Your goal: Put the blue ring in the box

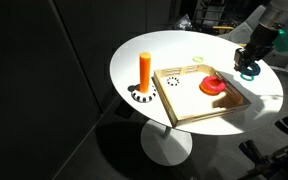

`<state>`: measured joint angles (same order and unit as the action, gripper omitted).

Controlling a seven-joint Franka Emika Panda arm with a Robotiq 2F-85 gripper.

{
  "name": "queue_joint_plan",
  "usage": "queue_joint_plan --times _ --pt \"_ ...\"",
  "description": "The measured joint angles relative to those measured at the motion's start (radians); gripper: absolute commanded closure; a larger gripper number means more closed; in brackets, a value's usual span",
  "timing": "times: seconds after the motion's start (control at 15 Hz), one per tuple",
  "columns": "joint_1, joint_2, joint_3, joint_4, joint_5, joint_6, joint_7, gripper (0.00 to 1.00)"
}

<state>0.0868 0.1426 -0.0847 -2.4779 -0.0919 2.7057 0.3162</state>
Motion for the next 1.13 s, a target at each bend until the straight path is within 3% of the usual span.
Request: queue_joint_plan --times 0.27,0.33,0.47,0.73,1.13 --pt "0.032 0.012 0.072 0.047 0.007 -0.033 0.037 0.88" --pt "0.043 0.019 0.088 0.062 0.009 -0.05 0.045 0.42" --pt "0.062 0.036 0.112 0.096 0.01 -0.103 0.062 0.34" --pt "0.076 0.052 0.123 0.153 0.01 -0.235 0.068 0.01" --pt "0.039 0.046 0.12 0.178 0.029 -0.357 0.02 0.0"
